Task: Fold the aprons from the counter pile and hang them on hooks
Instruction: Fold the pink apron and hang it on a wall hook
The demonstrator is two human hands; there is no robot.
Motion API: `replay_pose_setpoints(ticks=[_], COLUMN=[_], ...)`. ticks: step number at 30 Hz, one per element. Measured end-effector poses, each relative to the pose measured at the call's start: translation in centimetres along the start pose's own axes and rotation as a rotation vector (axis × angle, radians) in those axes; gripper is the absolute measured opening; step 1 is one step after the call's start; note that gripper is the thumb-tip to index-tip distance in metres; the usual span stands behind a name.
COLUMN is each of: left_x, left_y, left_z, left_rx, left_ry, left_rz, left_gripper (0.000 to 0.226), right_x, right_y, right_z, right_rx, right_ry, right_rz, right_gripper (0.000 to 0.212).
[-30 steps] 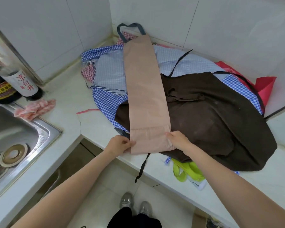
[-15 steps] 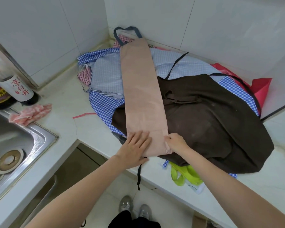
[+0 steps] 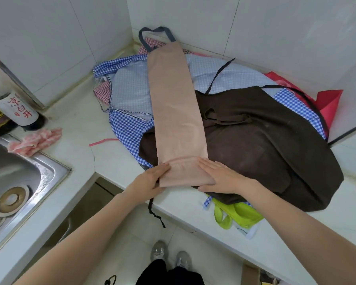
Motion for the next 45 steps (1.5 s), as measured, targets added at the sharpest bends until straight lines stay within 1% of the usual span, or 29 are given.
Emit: replay_pose_setpoints(ticks=[3, 5, 7, 8, 9, 11, 13, 14, 17, 19, 21, 23, 25, 26, 27, 28, 29, 30, 31, 32, 34, 36, 37, 38, 39, 40, 41, 42, 45], left_x=[0.1, -0.1, 0.0, 0.2, 0.7, 1.6, 2.3, 2.6, 3.2, 3.2, 3.1, 3.1, 3.3, 3.3, 3.1, 2.4, 1.5, 0.6, -0.3, -1.0, -1.8, -1.8, -1.7, -1.6, -1.7, -1.6, -1.6, -1.7, -1.4], left_y=[-1.1, -1.5, -2.2, -2.5, -2.8, -3.4, -3.6, -3.5, -3.7, -3.9, -4.0, -3.9, -3.3, -2.7, -1.6, -0.1, 1.3, 2.3, 2.8, 2.7, 1.6, 0.5, 0.0, -0.3, -0.6, -0.8, -0.8, -0.6, -0.9], left_z=[1.8, 2.4, 3.2, 3.5, 3.8, 3.4, 2.4, 1.9, 1.2, 1.1, 1.2, 1.6, 3.0, 4.2, 5.3, 5.8, 5.3, 3.9, 2.3, 0.9, -0.7, -1.7, -2.1, -2.4, -2.5, -2.4, -2.4, -2.6, -2.4], left_rx=[0.075, 0.13, 0.203, 0.239, 0.261, 0.284, 0.325, 0.337, 0.349, 0.3, 0.261, 0.234, 0.174, 0.063, -0.101, -0.251, -0.361, -0.434, -0.488, -0.52, -0.547, -0.519, -0.506, -0.507, -0.515, -0.52, -0.51, -0.499, -0.48], left_ry=[0.116, 0.149, 0.197, 0.225, 0.247, 0.248, 0.228, 0.228, 0.265, 0.287, 0.275, 0.271, 0.328, 0.397, 0.451, 0.453, 0.404, 0.3, 0.185, 0.069, -0.086, -0.189, -0.23, -0.241, -0.231, -0.232, -0.232, -0.228, -0.2], left_rz=[0.125, 0.175, 0.242, 0.285, 0.328, 0.407, 0.447, 0.451, 0.487, 0.517, 0.529, 0.529, 0.537, 0.49, 0.375, 0.224, 0.053, -0.102, -0.198, -0.217, -0.143, -0.071, -0.054, -0.054, -0.055, -0.047, -0.046, -0.055, -0.056], left_gripper=[0.036, 0.028, 0.031, 0.033, 0.034, 0.034, 0.035, 0.034, 0.033, 0.04, 0.042, 0.036, 0.023, 0.018, 0.015, 0.018, 0.028, 0.04, 0.051, 0.06, 0.07, 0.073, 0.075, 0.077, 0.079, 0.079, 0.08, 0.08, 0.076], right_x=[-0.1, -0.3, -0.1, 0.1, 0.0, -0.2, -0.4, -0.5, -0.9, -0.9, -1.1, -1.2, -1.4, -1.6, -1.6, -1.7, -1.7, -1.6, -1.5, -1.4, -1.4, -1.3, -1.0, -0.4, -0.1, 0.0, -0.1, -0.2, -0.8], right_y=[0.3, 1.2, 2.3, 2.5, 2.4, 1.7, 1.2, 1.0, 0.3, 0.1, 0.0, -0.2, -0.2, -0.1, 0.1, 0.1, 0.1, -0.1, -0.2, -0.3, -0.3, -0.6, -1.2, -2.2, -3.4, -4.6, -5.4, -5.5, -4.5], right_z=[0.7, 1.9, 3.7, 4.0, 3.9, 2.8, 1.5, 1.1, 0.7, 0.4, 0.0, -0.2, -0.1, -0.1, -0.1, 0.0, 0.1, 0.1, 0.2, 0.2, 0.4, 1.5, 2.7, 3.9, 4.1, 3.5, 2.5, 1.0, -1.4], right_rx=[-0.166, -0.278, -0.456, -0.524, -0.592, -0.707, -0.791, -0.785, -0.621, -0.585, -0.572, -0.536, -0.503, -0.493, -0.483, -0.473, -0.466, -0.456, -0.45, -0.449, -0.448, -0.349, -0.247, -0.143, -0.053, 0.02, 0.083, 0.14, 0.133], right_ry=[-0.015, 0.117, 0.27, 0.289, 0.262, 0.174, 0.114, 0.105, 0.151, 0.188, 0.21, 0.207, 0.199, 0.193, 0.188, 0.185, 0.178, 0.17, 0.164, 0.161, 0.146, 0.221, 0.342, 0.497, 0.56, 0.571, 0.534, 0.465, 0.263], right_rz=[0.008, -0.039, -0.152, -0.206, -0.24, -0.272, -0.335, -0.378, -0.444, -0.481, -0.535, -0.62, -0.686, -0.705, -0.721, -0.727, -0.726, -0.719, -0.715, -0.711, -0.695, -0.658, -0.588, -0.466, -0.328, -0.18, -0.066, -0.013, -0.036], right_gripper=[0.08, 0.057, 0.023, 0.019, 0.02, 0.011, 0.013, 0.018, 0.031, 0.039, 0.04, 0.034, 0.038, 0.04, 0.041, 0.042, 0.042, 0.042, 0.042, 0.042, 0.041, 0.036, 0.033, 0.036, 0.047, 0.06, 0.068, 0.073, 0.09])
Point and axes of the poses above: each hand's wrist, its own x-axis away from the middle knuckle, its own z-axis out of the back of the hand, y = z × x, the point moved 8 cm from there along -x, towards the middle knuckle, and after that the axes turned 13 degrees about -z, right-handed, at the moved point
